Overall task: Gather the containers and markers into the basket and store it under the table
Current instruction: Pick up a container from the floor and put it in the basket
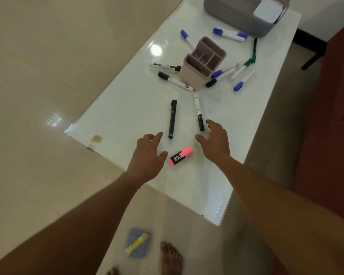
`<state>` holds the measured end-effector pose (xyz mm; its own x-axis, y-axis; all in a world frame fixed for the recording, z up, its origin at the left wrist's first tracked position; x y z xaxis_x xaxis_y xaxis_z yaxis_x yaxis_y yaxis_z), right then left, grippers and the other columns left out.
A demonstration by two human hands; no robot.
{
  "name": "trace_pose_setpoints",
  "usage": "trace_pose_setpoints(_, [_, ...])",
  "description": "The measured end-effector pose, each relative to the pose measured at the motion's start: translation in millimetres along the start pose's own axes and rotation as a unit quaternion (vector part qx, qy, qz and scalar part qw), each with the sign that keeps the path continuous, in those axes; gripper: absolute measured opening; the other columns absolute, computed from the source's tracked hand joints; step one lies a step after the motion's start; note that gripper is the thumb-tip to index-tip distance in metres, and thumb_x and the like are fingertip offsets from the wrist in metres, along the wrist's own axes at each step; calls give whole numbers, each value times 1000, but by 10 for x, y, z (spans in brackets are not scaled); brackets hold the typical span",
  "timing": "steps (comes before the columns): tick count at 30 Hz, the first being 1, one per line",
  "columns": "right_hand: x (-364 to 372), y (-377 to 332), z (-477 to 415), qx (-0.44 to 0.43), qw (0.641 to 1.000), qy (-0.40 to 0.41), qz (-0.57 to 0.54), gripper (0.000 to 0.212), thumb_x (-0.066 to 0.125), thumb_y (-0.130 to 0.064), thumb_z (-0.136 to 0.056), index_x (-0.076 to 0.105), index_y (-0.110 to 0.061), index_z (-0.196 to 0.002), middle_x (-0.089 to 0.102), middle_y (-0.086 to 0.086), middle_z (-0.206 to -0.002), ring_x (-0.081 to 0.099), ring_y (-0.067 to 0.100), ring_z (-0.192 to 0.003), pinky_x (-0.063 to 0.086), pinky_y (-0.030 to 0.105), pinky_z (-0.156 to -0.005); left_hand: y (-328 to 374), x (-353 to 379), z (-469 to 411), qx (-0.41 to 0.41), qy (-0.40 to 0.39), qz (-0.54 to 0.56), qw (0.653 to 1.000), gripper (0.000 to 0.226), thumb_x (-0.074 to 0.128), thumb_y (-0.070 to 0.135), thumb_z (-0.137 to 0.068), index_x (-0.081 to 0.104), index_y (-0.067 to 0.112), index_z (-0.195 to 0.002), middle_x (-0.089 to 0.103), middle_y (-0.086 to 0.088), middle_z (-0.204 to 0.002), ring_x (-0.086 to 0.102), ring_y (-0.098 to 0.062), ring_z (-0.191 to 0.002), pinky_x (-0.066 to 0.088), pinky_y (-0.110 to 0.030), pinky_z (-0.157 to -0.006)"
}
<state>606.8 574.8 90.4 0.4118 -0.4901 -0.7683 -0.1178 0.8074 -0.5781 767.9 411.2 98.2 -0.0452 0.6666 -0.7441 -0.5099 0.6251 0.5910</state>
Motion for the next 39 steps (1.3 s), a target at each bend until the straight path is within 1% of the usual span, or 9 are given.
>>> trace_pose_setpoints(7, [-189,-90,1463,-59,982,147,-101,25,60,-11,-91,60,-18,-115,62,-1,-96,57,15,-79,50,30,-74,-97,-16,769,108,87,-64,988,30,48,24,-94,56,8,-118,57,-9,-106,55,-28,-97,51,-42,-79])
trace_pose_setpoints(11, [755,15,2605,-45,991,-22,-125,21,61,-6,-90,64,-24,-101,66,-10,-84,62,8,-70,54,32,-64,-621,330,1435,99,-44,-92,990,28,34,33,-95,56,16,-96,53,-2,-92,55,-24,-83,49,-40,-61])
trace_pose_setpoints(17, [2611,1144,3559,82,980,-177,39,14,54,-40,-69,51,-40,-83,65,-12,-92,61,19,-100,49,45,-90,-1753,954,2330,-29,-166,-76,983,23,36,31,-98,55,18,-92,58,-2,-91,57,-23,-84,47,-37,-72])
trace_pose_setpoints(19, [3043,1269,3499,87,968,-194,135,33,59,-56,-61,53,-39,-88,66,-13,-94,60,19,-108,43,41,-95,-2181,1230,2471,-57,-184,-64,979,20,37,28,-97,54,19,-95,60,-2,-96,58,-22,-88,47,-36,-74])
trace_pose_setpoints(23, [3758,1073,3351,73,919,-299,247,78,61,-54,-86,24,-27,-149,38,3,-148,38,22,-137,24,25,-102,-2983,1851,2601,-107,-187,21,976,23,41,25,-96,61,19,-105,65,0,-104,60,-20,-95,48,-35,-82])
trace_pose_setpoints(26, [4436,1227,3155,-13,895,-267,358,125,73,-56,-75,-21,-22,-151,3,12,-163,13,35,-148,25,50,-115,-3481,2202,2626,-135,-154,101,973,25,45,22,-95,65,19,-108,69,2,-104,61,-18,-93,49,-34,-84])
trace_pose_setpoints(29, [4960,1601,3126,-29,891,-249,379,137,84,-51,-55,-7,-22,-152,24,16,-154,28,39,-139,40,56,-102,-3960,2402,2691,-159,-130,127,970,25,47,20,-94,66,18,-110,70,2,-104,62,-18,-95,49,-34,-86])
trace_pose_setpoints(35, [4857,1454,3227,32,922,-308,235,132,85,-42,-54,0,-23,-153,21,5,-145,27,31,-132,43,43,-98,-4228,2354,2996,-247,-135,181,942,25,53,25,-95,62,16,-116,65,3,-107,59,-14,-91,41,-22,-78])
trace_pose_setpoints(39, [4567,811,3470,138,913,-384,16,140,90,-56,-41,3,-36,-148,37,4,-147,44,22,-130,44,41,-105,-4023,1854,3125,-368,-81,382,844,37,50,17,-93,56,21,-129,61,0,-127,60,-17,-104,42,-26,-79])
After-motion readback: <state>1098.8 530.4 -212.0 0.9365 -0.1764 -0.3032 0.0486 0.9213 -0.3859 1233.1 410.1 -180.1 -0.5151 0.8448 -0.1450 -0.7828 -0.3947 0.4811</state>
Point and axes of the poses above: each hand's wrist, its own z-axis away from the middle knuckle, its own x-axis out of the palm, y = z × x, the point moved 8 cm from there along -z, towards the middle knuckle
